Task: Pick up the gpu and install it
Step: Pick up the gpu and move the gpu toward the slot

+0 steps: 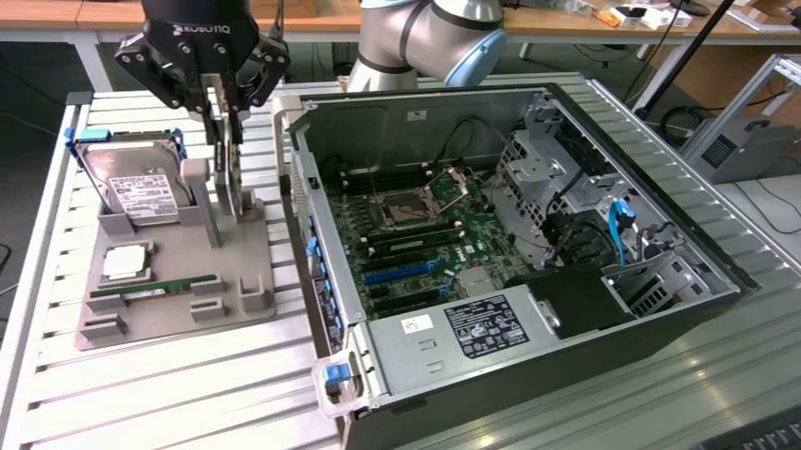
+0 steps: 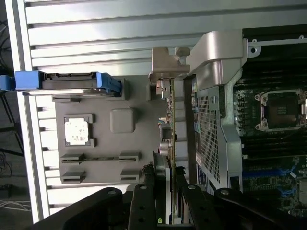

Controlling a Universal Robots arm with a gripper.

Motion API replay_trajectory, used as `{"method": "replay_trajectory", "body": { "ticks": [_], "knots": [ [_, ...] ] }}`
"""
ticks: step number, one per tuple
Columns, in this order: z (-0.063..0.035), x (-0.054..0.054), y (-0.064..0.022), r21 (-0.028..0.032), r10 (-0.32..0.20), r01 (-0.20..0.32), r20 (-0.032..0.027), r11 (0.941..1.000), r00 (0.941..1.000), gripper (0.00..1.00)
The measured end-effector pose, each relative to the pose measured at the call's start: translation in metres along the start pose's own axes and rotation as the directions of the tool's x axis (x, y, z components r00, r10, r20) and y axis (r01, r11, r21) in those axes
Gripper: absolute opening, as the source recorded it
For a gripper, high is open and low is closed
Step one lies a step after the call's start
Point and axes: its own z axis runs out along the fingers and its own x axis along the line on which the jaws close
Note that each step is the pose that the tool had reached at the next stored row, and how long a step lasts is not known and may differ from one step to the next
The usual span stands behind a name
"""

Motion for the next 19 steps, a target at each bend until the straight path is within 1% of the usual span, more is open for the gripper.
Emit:
{"method": "replay_trajectory", "body": {
  "ticks": [19],
  "knots": [
    [-0.0108, -0.0001, -0.0001, 0.0, 0.0, 0.0, -0.0001, 1.0, 1.0, 0.27]
  ]
}}
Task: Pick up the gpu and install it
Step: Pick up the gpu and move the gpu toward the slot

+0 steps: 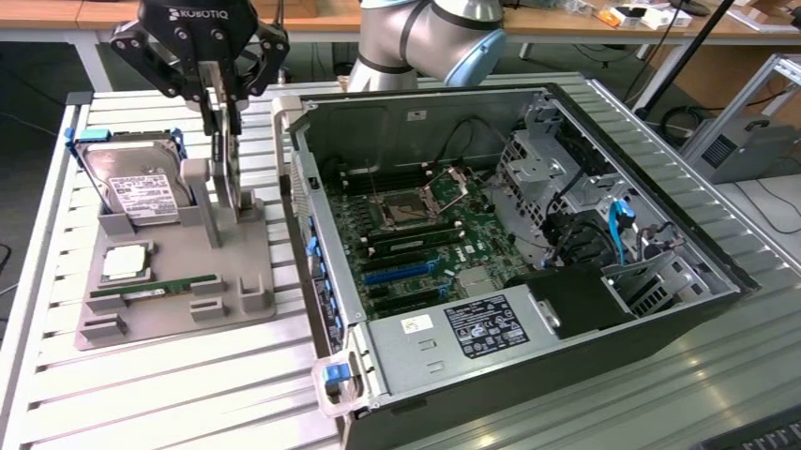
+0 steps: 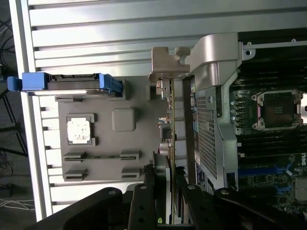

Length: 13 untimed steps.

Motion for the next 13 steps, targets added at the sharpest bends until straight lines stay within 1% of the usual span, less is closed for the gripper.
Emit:
{"method": "replay_trajectory", "body": {
  "ticks": [13],
  "knots": [
    [-0.0059, 0.0, 0.0, -0.0001, 0.0, 0.0, 0.0001, 1.0, 1.0, 0.27]
  ]
}}
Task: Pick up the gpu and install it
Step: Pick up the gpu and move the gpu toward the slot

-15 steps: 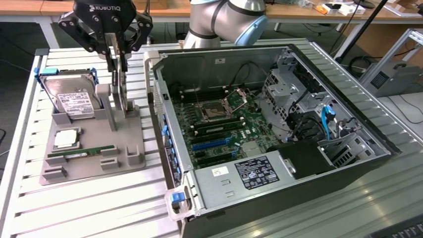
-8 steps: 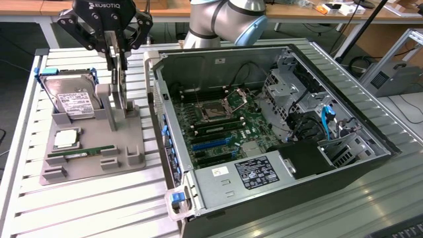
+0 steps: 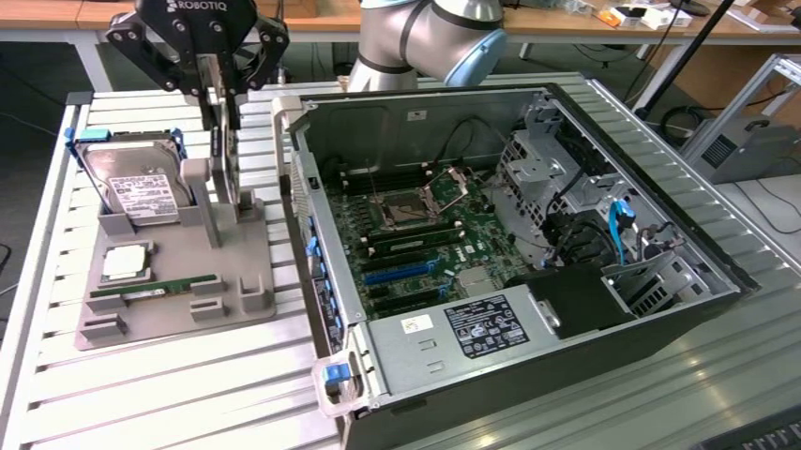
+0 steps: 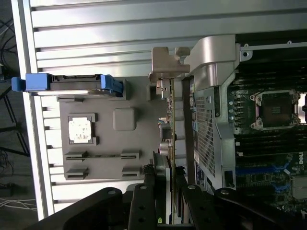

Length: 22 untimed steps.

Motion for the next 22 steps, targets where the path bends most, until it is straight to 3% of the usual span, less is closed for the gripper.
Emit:
{"method": "replay_trajectory", "body": {
  "ticks": [22],
  "knots": [
    [-0.0097, -0.0001, -0.0001, 0.0, 0.0, 0.0, -0.0001, 1.0, 1.0, 0.27]
  ]
}}
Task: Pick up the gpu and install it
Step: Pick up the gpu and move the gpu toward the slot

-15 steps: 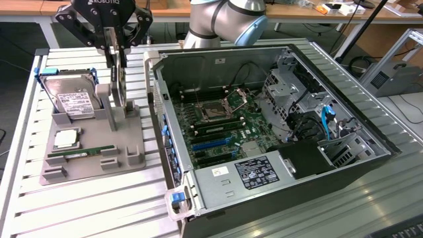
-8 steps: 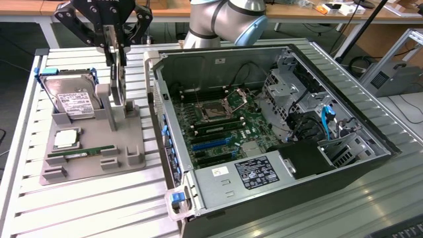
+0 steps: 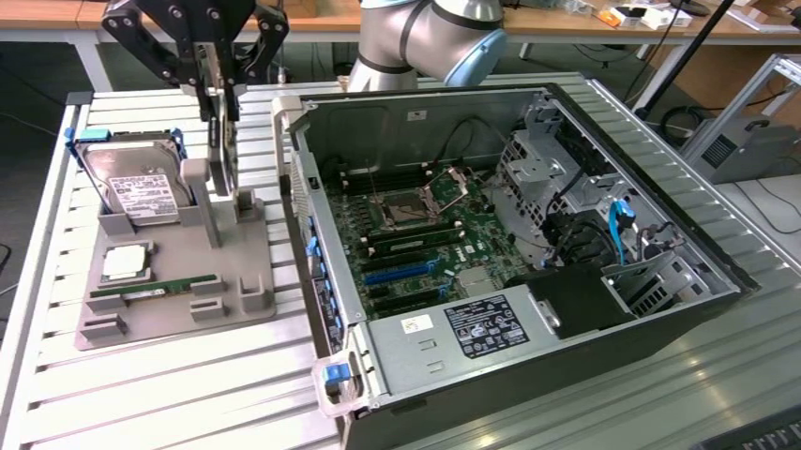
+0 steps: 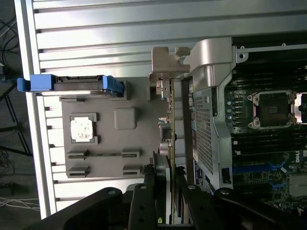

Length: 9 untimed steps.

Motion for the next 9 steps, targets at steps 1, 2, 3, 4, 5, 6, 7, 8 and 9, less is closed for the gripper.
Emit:
{"method": "replay_trajectory", "body": {
  "ticks": [1, 2, 3, 4, 5, 6, 7, 8, 9],
  "knots": [
    [-0.0002, 0.0, 0.0, 0.0, 0.0, 0.0, 0.0001, 1.0, 1.0, 0.27],
    [-0.0008, 0.0, 0.0, 0.0, 0.0, 0.0, 0.0, 1.0, 1.0, 0.27],
    [-0.0014, 0.0, 0.0, 0.0, 0.0, 0.0, 0.0001, 1.0, 1.0, 0.27],
    [-0.0017, 0.0, 0.0, 0.0, 0.0, 0.0, 0.0, 1.0, 1.0, 0.27],
    [-0.0021, 0.0, 0.0, 0.0, 0.0, 0.0, 0.0001, 1.0, 1.0, 0.27],
    [-0.0025, 0.0, 0.0, 0.0, 0.0, 0.0, 0.0001, 1.0, 1.0, 0.27],
    [-0.003, 0.0, 0.0, 0.0, 0.0, 0.0, 0.0001, 1.0, 1.0, 0.27],
    [-0.0034, 0.0, 0.0, 0.0, 0.0, 0.0, 0.0, 1.0, 1.0, 0.27],
    [-0.0037, 0.0, 0.0, 0.0, 0.0, 0.0, 0.0, 1.0, 1.0, 0.27]
  ]
}}
